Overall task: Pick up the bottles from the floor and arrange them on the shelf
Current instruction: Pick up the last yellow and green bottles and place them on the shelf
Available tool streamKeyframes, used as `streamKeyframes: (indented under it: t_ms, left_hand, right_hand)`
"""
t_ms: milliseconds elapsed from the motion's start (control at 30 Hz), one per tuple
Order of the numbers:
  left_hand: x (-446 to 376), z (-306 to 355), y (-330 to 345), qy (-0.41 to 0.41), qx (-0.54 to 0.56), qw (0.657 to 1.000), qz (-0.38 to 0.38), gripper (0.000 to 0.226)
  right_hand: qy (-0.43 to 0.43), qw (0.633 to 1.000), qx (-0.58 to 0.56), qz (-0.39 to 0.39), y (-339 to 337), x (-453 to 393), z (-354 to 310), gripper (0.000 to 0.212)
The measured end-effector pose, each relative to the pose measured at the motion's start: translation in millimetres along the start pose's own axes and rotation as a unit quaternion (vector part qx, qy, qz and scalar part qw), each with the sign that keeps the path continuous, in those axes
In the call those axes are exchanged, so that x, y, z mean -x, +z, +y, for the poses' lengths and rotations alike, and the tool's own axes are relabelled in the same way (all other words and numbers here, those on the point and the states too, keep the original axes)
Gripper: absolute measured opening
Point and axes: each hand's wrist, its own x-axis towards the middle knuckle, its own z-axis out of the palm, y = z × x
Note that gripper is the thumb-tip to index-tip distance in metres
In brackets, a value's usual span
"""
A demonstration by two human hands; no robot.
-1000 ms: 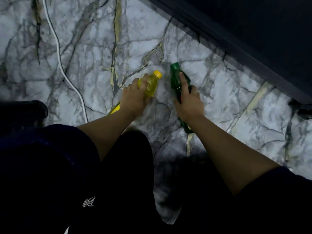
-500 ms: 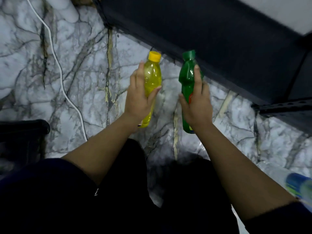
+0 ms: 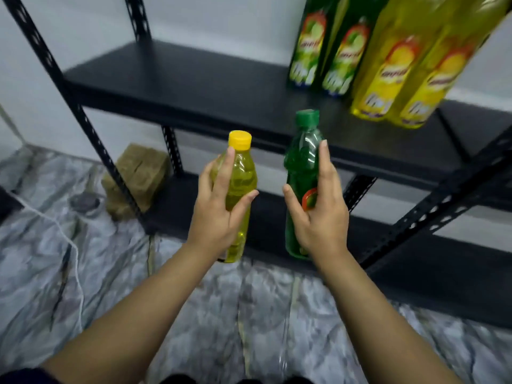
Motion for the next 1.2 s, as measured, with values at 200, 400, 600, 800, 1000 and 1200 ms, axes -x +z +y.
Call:
streamKeyframes:
  t_ms: [200, 400, 600, 800, 1000, 1200]
  left_hand:
    - [-105.5, 79.1, 1.8, 0.086, 0.048, 0.994, 0.04, 0.077]
    - [-189.6, 111.9, 27.3, 0.16, 0.065, 0.984, 0.054, 0.077]
    - [-238.1, 90.5, 65.9, 0.175, 0.057, 0.981, 0.057, 0.077]
    - [-257.8, 62.1, 93.1, 0.137, 0.053, 0.983, 0.106, 0.072]
    - [-267.4, 51.5, 106.2, 0.137, 0.017, 0.986, 0.091, 0.074]
    - [-236.3, 25.1, 91.3, 0.13, -0.01, 0.991, -0.012, 0.075]
  right_hand:
    - [-0.057, 0.991, -0.004, 0.119, -50.9, -93.7, -39.0, 0.087]
    - [-0.063, 0.98, -0.008, 0.191, -41.7, -167.2, -31.4, 0.082]
    - [-0.041, 0.979, 0.031, 0.196, -15.8, -210.8, -7.8, 0.08]
    - [-0.007, 0.979, 0.033, 0.199, 2.1, -224.1, 18.7, 0.08]
    - [-0.016, 0.978, 0.071, 0.195, 6.1, -222.6, 29.1, 0.086]
    - [-0.032, 0.986, 0.121, 0.113, 3.2, -176.4, 43.0, 0.093]
